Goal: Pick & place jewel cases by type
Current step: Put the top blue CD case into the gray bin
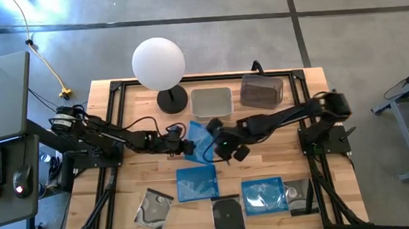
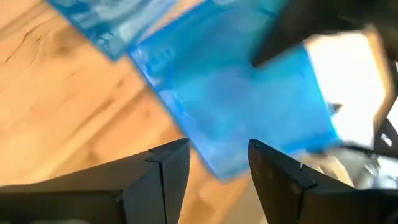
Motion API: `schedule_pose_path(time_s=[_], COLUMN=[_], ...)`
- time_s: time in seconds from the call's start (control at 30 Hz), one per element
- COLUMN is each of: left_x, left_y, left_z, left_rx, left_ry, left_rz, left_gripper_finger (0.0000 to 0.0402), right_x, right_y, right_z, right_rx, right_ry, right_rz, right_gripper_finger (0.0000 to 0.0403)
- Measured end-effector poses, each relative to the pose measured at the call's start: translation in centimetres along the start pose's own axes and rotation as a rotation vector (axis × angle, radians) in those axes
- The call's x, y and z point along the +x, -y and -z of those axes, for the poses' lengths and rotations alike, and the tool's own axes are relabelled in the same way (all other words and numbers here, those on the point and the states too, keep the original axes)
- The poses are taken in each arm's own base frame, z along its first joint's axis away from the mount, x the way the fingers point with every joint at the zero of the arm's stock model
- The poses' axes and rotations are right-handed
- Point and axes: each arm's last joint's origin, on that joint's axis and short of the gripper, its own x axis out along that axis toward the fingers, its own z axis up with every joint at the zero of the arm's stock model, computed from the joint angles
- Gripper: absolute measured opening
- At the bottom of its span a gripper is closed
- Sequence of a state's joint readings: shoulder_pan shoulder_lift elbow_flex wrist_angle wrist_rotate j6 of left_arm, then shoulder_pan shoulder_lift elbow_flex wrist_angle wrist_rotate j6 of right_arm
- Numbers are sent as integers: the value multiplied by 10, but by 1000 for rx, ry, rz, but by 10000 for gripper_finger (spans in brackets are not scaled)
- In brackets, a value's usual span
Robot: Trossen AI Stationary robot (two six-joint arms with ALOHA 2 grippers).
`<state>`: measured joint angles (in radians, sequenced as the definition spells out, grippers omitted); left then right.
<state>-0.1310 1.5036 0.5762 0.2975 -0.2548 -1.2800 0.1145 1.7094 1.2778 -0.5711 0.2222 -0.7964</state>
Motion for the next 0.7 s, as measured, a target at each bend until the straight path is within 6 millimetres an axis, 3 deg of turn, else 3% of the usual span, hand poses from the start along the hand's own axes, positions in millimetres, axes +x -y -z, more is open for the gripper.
schedule_pose_path(time_s=[0.27, 0.5, 0.7], left_x=[0, -4, -11], left_y=[16, 66, 100], left_z=[-5, -21, -53], left_rx=[123, 385, 546], left_ry=[43, 123, 136], left_rz=[79, 182, 29], left_gripper_finger=[56, 56, 53], right_x=[-90, -156, -193], right_y=[-1, -6, -10], right_z=[26, 53, 69], right_rx=[172, 364, 419], right_ry=[-56, 28, 127], right_rz=[79, 134, 200], right_gripper_finger=[158, 158, 158])
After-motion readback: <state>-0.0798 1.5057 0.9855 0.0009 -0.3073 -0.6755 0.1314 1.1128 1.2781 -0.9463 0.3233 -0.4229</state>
